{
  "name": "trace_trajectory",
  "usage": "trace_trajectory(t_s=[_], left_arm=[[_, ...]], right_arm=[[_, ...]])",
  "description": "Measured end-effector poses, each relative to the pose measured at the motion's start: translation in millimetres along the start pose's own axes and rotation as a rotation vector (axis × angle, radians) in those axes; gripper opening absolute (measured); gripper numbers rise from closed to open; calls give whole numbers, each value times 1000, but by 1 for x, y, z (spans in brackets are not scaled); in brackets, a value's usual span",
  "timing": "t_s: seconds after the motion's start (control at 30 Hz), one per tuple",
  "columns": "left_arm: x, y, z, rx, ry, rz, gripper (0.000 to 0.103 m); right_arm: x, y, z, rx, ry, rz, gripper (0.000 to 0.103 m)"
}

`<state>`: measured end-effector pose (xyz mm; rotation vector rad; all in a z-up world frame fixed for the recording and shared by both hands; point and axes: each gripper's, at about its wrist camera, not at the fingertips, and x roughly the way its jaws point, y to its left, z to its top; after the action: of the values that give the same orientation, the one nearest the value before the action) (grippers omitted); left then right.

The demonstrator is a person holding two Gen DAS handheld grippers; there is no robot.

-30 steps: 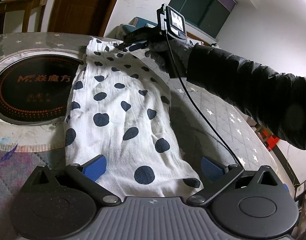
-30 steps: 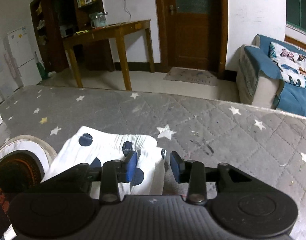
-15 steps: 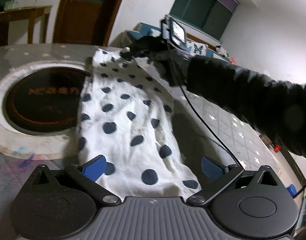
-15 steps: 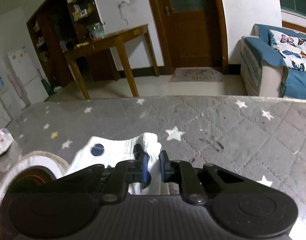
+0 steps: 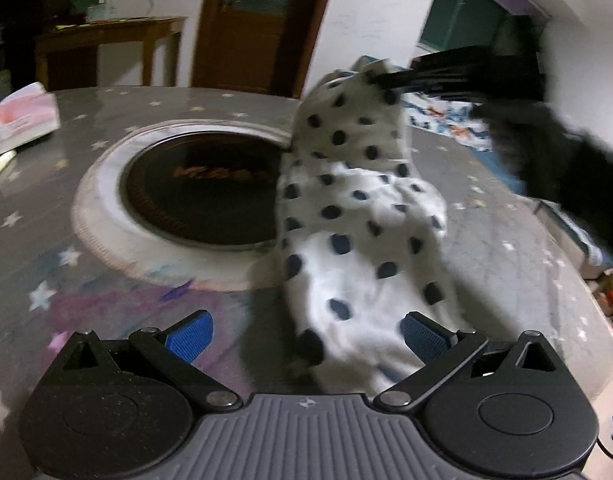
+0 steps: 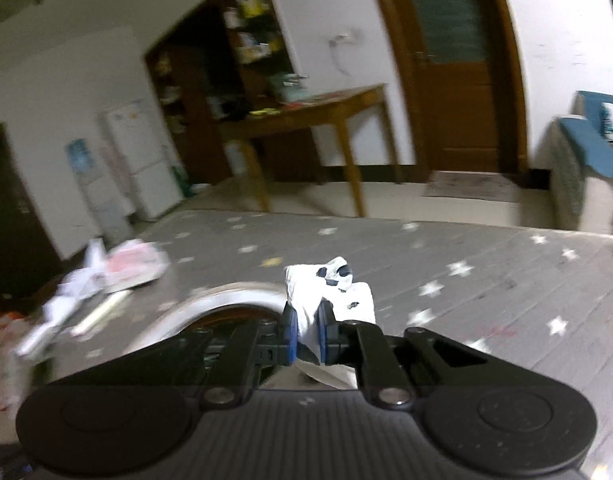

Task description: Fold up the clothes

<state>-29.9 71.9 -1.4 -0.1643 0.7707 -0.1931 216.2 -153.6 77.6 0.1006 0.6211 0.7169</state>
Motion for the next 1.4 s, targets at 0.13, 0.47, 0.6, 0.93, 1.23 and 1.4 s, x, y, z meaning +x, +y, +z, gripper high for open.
trace_trajectory(t_s=[0.13,0.47,0.6,0.93,1.23,1.4], left_arm=[[-8,13,-5,-39,-12,38,103],[-26,32,-6,-92,-62,94,103],[-31,34,-6,-97,-75,101,103],[-39,36,-3,-102,-97,102,103],[-46,35,10,-99,-135,94,103],[-45,16,18,-70,-149,37,103]], right_arm=[[-39,37,-26,-43,19,79,9],[-102,110,-101,-228,99,224,9],[-121,130,-126,-343,97,259,9],[-132,154,-180,-593,234,269,25],[-137,143,-153,-422,168,250,40],[-100,140,-158,-373,204,222,38]])
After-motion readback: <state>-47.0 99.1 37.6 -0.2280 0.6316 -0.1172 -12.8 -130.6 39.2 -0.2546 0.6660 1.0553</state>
